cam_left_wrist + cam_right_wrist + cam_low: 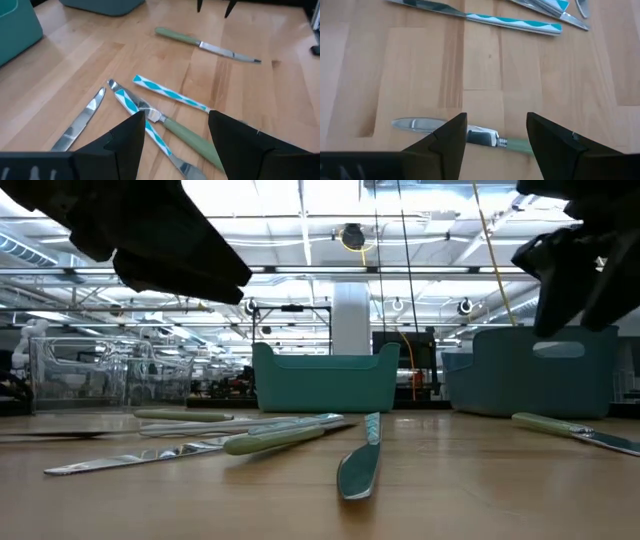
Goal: Sort silverware by color (type)
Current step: Put the top green knife into the transparent bin
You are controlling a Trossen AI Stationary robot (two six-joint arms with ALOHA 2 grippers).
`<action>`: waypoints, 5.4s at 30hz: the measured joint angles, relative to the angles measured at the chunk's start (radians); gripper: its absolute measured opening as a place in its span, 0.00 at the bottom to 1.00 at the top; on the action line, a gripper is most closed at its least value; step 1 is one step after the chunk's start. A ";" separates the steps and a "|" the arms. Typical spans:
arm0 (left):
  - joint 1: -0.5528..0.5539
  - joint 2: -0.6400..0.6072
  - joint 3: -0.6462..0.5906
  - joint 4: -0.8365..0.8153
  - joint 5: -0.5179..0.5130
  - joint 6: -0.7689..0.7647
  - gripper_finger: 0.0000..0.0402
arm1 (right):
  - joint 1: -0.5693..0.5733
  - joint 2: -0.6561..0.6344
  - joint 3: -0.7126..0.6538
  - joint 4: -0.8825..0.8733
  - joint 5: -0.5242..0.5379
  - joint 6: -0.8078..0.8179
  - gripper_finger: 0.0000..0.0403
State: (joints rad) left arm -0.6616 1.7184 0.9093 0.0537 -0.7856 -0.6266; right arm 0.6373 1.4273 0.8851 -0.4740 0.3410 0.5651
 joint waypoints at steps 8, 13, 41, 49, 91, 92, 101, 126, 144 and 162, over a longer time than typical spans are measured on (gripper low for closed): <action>0.015 0.050 0.001 0.018 -0.001 -0.006 0.57 | -0.012 0.000 -0.008 0.018 0.141 0.044 0.49; 0.025 0.072 0.000 0.008 0.000 0.007 0.57 | -0.016 0.000 -0.008 0.074 0.157 -0.012 0.49; 0.378 0.036 0.084 -0.638 0.444 0.415 0.57 | 0.002 0.000 -0.007 0.102 0.153 -0.053 0.49; 0.496 -0.021 -0.012 -0.546 0.550 0.477 0.57 | 0.002 0.000 -0.007 0.102 0.156 -0.054 0.49; 0.502 -0.019 -0.051 -0.457 0.548 0.466 0.14 | -0.002 0.000 -0.006 0.103 0.188 -0.058 0.49; 0.499 -0.019 -0.051 -0.457 0.546 0.463 0.14 | -0.002 0.000 -0.006 0.103 0.196 -0.058 0.49; 0.480 -0.019 -0.051 -0.456 0.526 0.449 0.14 | -0.003 0.000 -0.006 0.103 0.263 -0.065 0.49; 0.401 -0.019 0.189 -0.608 0.523 0.451 0.13 | -0.003 0.000 -0.006 0.124 0.287 -0.062 0.49; 0.331 -0.020 0.267 -0.598 0.435 0.461 0.13 | -0.050 0.105 -0.006 0.274 0.449 -0.096 0.49; 0.297 -0.021 0.267 -0.573 0.391 0.448 0.13 | -0.081 0.112 -0.006 0.330 0.360 -0.080 0.49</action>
State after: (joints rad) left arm -0.3646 1.6978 1.1763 -0.5190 -0.3943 -0.1786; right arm 0.5564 1.5395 0.8795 -0.1438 0.7007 0.4848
